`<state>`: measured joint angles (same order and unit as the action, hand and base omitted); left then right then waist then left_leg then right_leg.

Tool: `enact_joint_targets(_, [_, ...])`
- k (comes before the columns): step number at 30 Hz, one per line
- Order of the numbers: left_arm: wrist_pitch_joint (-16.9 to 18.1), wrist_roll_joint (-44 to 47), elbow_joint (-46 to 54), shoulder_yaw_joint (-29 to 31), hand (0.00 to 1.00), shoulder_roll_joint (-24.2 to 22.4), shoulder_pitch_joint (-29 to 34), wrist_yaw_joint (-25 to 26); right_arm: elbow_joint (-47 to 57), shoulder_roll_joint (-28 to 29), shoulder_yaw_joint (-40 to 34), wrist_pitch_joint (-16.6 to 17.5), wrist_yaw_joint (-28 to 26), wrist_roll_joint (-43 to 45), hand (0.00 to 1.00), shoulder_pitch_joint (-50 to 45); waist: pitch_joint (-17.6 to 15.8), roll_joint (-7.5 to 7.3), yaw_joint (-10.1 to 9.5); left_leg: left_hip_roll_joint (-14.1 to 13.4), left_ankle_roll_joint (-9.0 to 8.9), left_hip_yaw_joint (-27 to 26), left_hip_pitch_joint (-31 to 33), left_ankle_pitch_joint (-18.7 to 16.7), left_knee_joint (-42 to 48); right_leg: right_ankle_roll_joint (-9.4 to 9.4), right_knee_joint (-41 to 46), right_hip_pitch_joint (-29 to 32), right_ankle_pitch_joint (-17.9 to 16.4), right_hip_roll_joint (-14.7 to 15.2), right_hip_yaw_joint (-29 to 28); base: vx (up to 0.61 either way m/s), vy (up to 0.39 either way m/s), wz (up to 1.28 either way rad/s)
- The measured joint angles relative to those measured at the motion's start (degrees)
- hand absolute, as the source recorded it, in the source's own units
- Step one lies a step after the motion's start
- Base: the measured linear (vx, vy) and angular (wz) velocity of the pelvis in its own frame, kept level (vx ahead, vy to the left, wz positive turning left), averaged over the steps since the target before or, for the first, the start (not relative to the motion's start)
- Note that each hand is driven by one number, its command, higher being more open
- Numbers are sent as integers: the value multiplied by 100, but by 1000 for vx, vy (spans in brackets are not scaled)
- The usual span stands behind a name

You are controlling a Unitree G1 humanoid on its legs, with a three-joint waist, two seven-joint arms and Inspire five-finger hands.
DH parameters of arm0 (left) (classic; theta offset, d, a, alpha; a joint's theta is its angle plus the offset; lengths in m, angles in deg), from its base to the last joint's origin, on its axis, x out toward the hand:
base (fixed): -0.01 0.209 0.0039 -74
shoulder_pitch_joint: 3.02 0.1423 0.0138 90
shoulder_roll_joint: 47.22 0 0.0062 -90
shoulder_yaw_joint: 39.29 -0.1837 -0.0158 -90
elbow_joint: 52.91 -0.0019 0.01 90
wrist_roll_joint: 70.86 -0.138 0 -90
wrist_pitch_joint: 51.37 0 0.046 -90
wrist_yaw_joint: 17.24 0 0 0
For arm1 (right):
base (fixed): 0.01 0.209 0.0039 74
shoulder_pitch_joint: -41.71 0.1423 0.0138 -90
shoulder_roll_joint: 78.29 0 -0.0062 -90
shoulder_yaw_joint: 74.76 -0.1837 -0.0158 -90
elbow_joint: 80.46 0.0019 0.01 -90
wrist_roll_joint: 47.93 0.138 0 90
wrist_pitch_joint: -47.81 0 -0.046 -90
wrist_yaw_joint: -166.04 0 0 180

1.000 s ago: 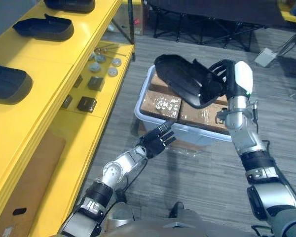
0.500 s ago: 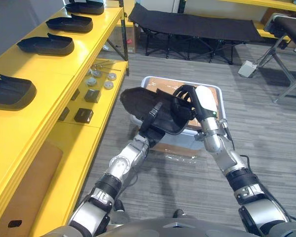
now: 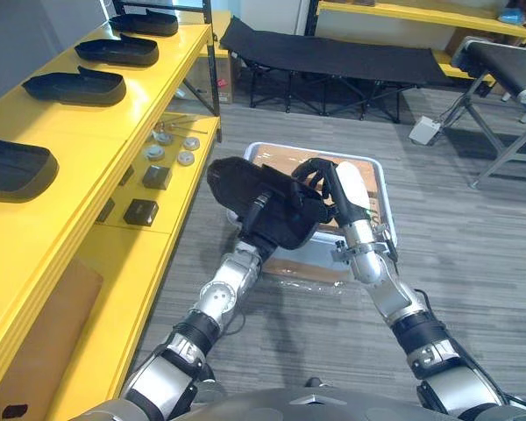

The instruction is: Walk over and take three plastic housings, then place them on the shelf

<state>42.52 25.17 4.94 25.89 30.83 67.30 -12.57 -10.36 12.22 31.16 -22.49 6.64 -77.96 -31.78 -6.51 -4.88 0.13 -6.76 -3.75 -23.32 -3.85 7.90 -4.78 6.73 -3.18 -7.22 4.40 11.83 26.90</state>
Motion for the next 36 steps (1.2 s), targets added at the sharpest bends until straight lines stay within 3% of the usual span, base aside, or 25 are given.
enact_joint_targets(5, [382,-17,1,-132,0,-75,26,-42,110,0,136,-45,50,127,0,-13,10,-12,8,6,0,-12,-25,-1,0,3,-41,-28,23,0,-13,0,0,0])
enact_joint_targets(6, [424,-43,1,-138,0,-92,30,-42,113,0,142,-45,63,127,100,-13,12,-14,9,7,0,-11,-28,-1,0,3,-58,-36,30,-1,-10,0,0,0])
enact_joint_targets(13, [1136,-504,2,-3,0,-215,49,-154,377,121,567,-36,319,371,100,-337,39,-57,21,10,-10,-9,-46,-9,-2,2,-121,-82,61,-9,6,0,0,0])
enact_joint_targets(16, [1485,-1139,21,147,0,-224,49,-57,391,284,872,-45,431,611,100,-547,69,-100,12,15,-9,-7,-46,-11,-1,2,-120,-83,60,-2,13,0,0,0])
enact_joint_targets(19, [1721,-2409,447,365,0,-220,229,515,415,533,901,-164,529,869,100,-688,83,-122,2,23,-7,-2,-46,-16,-1,3,-113,-83,60,8,18,0,0,0])
enact_joint_targets(24, [1708,-4573,1317,1040,0,-394,474,1518,812,731,884,-285,477,1267,100,-890,84,-121,2,28,-9,4,-47,-18,1,-6,-89,-73,51,7,45,0,0,0])
enact_joint_targets(26, [1675,-5837,1679,1476,0,-431,602,2111,1210,814,865,-259,386,1679,100,-988,97,-97,24,27,-10,9,-48,-19,1,-23,-87,-73,39,7,61,0,0,0])
enact_joint_targets(29, [1509,-7948,2099,2045,0,-428,948,2979,1828,854,713,54,121,2343,100,-1199,127,-43,19,27,-18,20,-48,-32,2,-39,-87,-76,25,4,74,0,0,0])
enact_joint_targets(32, [1343,-9269,2362,2628,0,-374,1243,3493,2271,853,584,383,-45,2962,100,-1393,166,24,-6,31,-24,25,-47,-53,2,-53,-87,-80,13,6,82,0,0,0])
enact_joint_targets(36, [1323,-9984,2752,2965,0,-265,1653,3737,2500,900,254,477,-218,3521,100,-1779,206,85,-37,39,-30,25,-47,-80,2,-74,-88,-81,-12,15,91,0,0,0])
